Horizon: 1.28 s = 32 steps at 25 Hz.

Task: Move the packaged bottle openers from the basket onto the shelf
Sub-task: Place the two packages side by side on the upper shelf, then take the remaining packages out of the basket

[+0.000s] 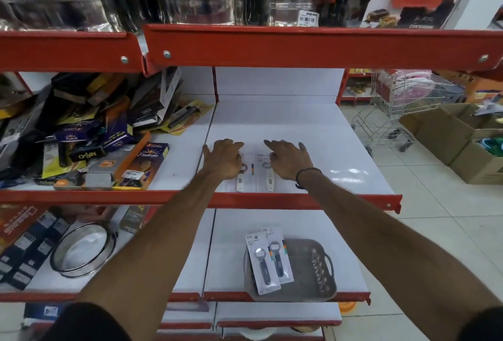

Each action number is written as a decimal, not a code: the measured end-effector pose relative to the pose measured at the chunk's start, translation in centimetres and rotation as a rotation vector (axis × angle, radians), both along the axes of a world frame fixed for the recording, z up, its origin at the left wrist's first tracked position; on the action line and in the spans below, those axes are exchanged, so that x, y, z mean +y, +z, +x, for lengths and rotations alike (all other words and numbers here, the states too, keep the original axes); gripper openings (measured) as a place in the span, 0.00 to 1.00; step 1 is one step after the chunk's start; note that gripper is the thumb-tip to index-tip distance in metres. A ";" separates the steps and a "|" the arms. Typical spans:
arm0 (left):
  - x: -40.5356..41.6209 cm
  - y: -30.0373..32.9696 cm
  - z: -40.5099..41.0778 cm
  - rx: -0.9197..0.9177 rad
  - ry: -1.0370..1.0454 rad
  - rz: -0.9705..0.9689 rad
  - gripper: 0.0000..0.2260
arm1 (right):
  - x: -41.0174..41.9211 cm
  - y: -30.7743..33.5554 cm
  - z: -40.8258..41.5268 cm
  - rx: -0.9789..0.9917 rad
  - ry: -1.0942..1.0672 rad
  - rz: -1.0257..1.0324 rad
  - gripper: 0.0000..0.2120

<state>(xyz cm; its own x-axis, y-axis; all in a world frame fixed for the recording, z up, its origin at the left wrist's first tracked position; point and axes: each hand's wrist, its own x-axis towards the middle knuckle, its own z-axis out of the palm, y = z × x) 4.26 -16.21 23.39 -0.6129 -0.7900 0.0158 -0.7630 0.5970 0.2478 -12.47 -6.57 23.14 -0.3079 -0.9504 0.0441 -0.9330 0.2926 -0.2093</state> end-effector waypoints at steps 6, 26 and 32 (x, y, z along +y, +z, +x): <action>9.5 -1.3 3.1 0.543 -0.105 -0.499 0.10 | 9.3 -2.1 3.4 0.229 0.219 -0.852 0.07; 11.2 -24.4 0.9 -0.284 -0.124 0.059 0.30 | 6.7 -22.4 1.7 0.058 0.176 0.490 0.36; 10.2 -23.0 -0.6 -0.147 -0.055 -0.020 0.17 | 6.7 -22.2 0.7 0.135 0.175 0.219 0.24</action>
<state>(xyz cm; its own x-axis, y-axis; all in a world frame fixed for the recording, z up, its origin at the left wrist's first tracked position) 3.64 -6.01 0.44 -0.6522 -0.7556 -0.0617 -0.7562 0.6427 0.1230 -11.79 0.12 0.91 -0.1444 -0.9798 -0.1382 -0.9882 0.1499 -0.0302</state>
